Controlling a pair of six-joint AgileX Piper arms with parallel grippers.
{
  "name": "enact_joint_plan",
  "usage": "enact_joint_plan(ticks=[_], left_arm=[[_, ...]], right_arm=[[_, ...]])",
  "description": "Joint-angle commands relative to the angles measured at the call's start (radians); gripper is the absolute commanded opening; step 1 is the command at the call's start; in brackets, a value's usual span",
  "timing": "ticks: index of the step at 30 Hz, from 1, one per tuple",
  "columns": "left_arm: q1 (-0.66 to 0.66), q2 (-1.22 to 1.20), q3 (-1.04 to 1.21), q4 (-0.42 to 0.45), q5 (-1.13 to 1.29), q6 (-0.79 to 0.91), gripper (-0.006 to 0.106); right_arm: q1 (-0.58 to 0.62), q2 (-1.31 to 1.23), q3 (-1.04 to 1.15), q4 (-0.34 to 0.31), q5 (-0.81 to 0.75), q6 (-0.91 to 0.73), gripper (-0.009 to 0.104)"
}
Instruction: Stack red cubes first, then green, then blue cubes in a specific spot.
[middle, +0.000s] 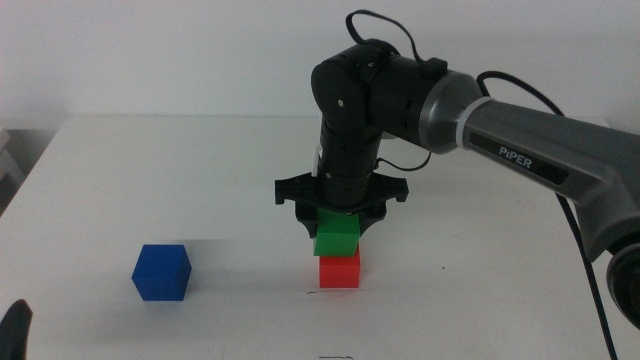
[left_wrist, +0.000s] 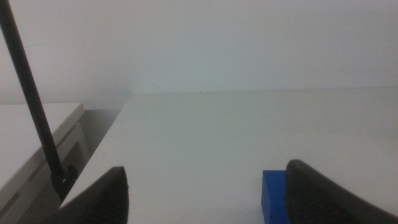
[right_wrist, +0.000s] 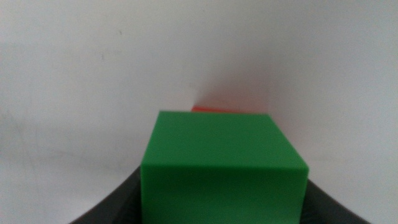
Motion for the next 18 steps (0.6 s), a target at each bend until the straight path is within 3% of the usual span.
enact_joint_plan(ticks=[1,9,18], left_arm=[[0.002,-0.026,-0.001,-0.006,-0.076,-0.009,0.083],[0.002,-0.026,-0.001,-0.006,-0.076,-0.009,0.083],[0.002,-0.026,-0.001,-0.006,-0.076,-0.009,0.083]], right_arm=[[0.001,-0.047,-0.03,0.002,0.071,-0.011,-0.001],[-0.002,-0.097,-0.03,-0.042,0.071,-0.006,-0.001],[-0.002,-0.127,-0.026,-0.048,0.073,-0.012,-0.001]])
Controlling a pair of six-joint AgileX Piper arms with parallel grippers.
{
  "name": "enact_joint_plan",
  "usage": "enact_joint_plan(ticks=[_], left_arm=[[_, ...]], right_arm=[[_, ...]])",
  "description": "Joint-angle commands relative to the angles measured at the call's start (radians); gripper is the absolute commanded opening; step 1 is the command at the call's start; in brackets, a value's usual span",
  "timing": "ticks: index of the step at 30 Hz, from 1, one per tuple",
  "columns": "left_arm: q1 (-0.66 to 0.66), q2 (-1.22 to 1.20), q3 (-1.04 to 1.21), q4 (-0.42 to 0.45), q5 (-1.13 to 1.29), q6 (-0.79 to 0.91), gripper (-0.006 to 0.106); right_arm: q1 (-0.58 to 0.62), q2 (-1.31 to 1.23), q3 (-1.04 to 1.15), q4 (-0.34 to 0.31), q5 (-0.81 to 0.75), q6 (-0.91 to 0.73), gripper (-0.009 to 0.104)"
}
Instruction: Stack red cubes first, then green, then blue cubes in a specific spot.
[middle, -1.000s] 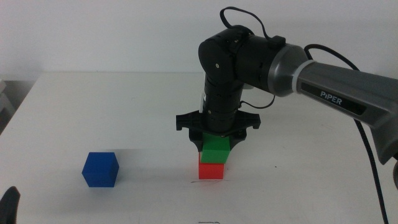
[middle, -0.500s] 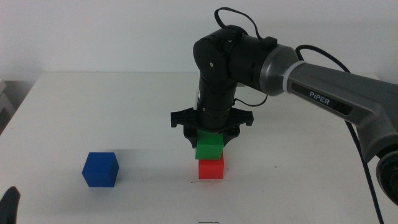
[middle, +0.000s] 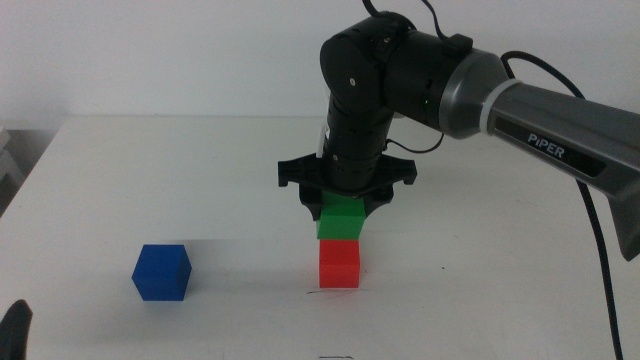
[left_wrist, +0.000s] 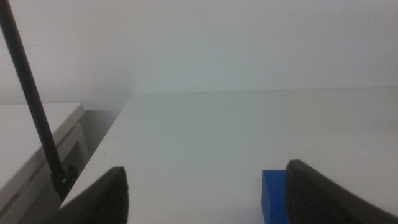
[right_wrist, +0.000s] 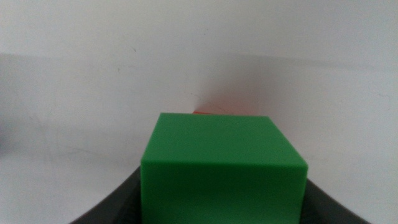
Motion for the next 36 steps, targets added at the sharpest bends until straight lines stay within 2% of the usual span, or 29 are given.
enact_joint_plan(ticks=[1,8,13,19,23,33,36], left_arm=[[0.002,-0.026,-0.001,-0.006,-0.076,-0.009,0.083],[0.002,-0.026,-0.001,-0.006,-0.076,-0.009,0.083],[0.002,-0.026,-0.001,-0.006,-0.076,-0.009,0.083],[0.002,-0.026,-0.001,-0.006,-0.076,-0.009,0.083],[0.002,-0.026,-0.001,-0.006,-0.076,-0.009,0.083],[0.002,-0.026,-0.001,-0.006,-0.076,-0.009,0.083],[0.002,-0.026,-0.001,-0.006,-0.076,-0.009,0.083]], right_arm=[[-0.001,-0.067,-0.004,-0.018,0.07,-0.008,-0.001],[-0.001,-0.076,0.044,-0.017,0.068,-0.001,-0.001],[0.003,-0.054,0.042,0.033,0.049,0.01,-0.001],[0.01,-0.036,0.041,0.036,0.041,0.009,-0.001],[0.01,-0.033,0.041,0.003,0.034,0.018,0.001],[0.01,-0.033,0.041,-0.009,0.023,0.028,0.013],[0.008,-0.033,0.041,-0.027,0.004,0.027,0.014]])
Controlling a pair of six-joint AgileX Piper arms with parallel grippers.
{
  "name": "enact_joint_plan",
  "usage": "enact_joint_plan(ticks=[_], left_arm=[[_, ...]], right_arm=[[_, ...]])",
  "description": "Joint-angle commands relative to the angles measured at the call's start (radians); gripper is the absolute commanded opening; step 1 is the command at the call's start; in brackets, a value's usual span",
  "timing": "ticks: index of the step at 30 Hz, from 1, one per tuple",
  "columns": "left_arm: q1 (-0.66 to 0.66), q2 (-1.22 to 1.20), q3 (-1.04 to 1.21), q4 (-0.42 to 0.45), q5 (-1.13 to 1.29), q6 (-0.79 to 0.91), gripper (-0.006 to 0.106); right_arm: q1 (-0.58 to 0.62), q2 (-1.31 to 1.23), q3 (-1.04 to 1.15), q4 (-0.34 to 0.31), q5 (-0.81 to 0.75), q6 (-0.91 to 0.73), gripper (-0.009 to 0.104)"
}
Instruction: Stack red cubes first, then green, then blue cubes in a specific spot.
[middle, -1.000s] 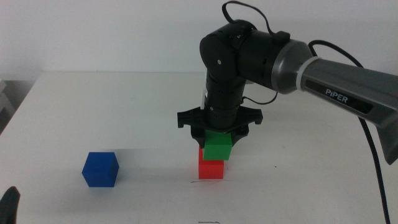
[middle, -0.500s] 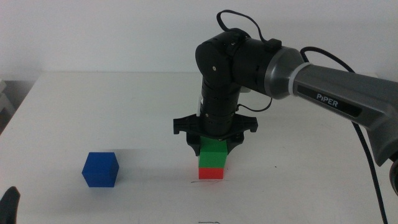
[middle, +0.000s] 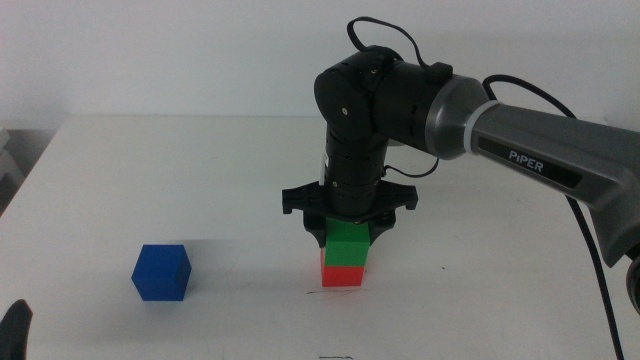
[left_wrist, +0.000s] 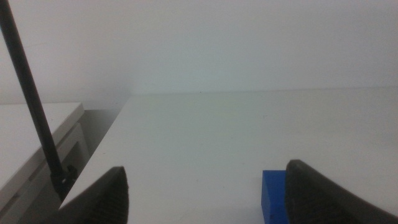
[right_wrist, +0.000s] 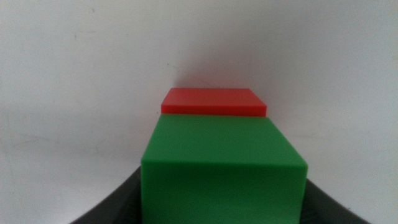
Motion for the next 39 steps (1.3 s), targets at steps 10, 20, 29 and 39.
enact_joint_plan(ticks=[10,20,29,39], left_arm=[[0.002,-0.026,-0.001,-0.006,-0.076,-0.009,0.083],[0.002,-0.026,-0.001,-0.006,-0.076,-0.009,0.083],[0.002,-0.026,-0.001,-0.006,-0.076,-0.009,0.083],[0.002,-0.026,-0.001,-0.006,-0.076,-0.009,0.083]], right_arm=[[0.0,-0.059,-0.022,-0.039,-0.019,-0.013,0.014],[0.002,-0.059,-0.022,-0.025,-0.058,-0.087,0.049],[0.002,-0.066,-0.022,-0.017,-0.024,-0.116,0.075],[-0.038,-0.413,0.132,-0.082,0.026,-0.199,0.075]])
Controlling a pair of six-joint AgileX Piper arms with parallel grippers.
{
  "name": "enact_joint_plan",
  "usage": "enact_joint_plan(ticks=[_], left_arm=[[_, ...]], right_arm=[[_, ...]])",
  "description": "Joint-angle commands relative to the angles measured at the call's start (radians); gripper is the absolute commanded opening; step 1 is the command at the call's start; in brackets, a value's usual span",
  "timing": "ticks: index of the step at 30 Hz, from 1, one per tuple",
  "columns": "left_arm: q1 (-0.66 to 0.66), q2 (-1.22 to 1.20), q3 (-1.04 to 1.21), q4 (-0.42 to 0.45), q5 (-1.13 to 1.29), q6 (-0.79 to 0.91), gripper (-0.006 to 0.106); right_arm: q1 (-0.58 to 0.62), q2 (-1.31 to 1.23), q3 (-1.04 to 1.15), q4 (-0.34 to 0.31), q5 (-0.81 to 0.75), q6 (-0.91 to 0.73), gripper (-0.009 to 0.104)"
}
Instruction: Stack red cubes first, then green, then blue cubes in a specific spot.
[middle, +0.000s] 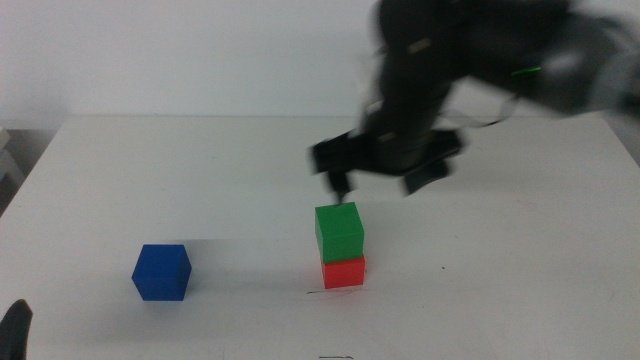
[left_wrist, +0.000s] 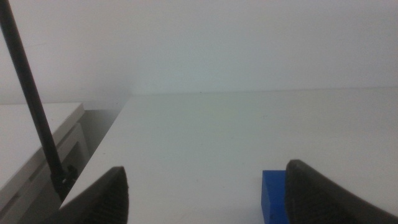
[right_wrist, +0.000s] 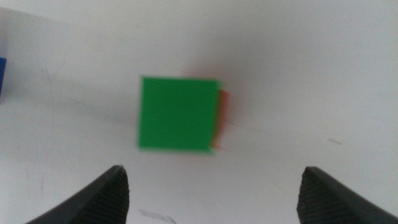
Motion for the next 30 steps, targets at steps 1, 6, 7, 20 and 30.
enact_joint_plan(ticks=[1,6,7,20,30], left_arm=[[0.002,-0.026,-0.001,-0.006,-0.076,-0.009,0.083],[0.002,-0.026,-0.001,-0.006,-0.076,-0.009,0.083],[0.002,-0.026,-0.001,-0.006,-0.076,-0.009,0.083],[0.002,-0.026,-0.001,-0.006,-0.076,-0.009,0.083],[0.002,-0.026,-0.001,-0.006,-0.076,-0.009,0.083]], right_arm=[[-0.033,-0.203,0.07,-0.052,0.005,-0.033,0.075],[-0.106,-0.546,0.369,-0.027,-0.166,-0.243,0.075],[-0.117,-0.6,0.415,-0.024,-0.183,-0.27,0.075],[-0.184,-1.103,0.696,0.015,-0.362,-0.359,0.075],[-0.184,-1.108,0.695,0.056,-0.372,-0.418,0.075]])
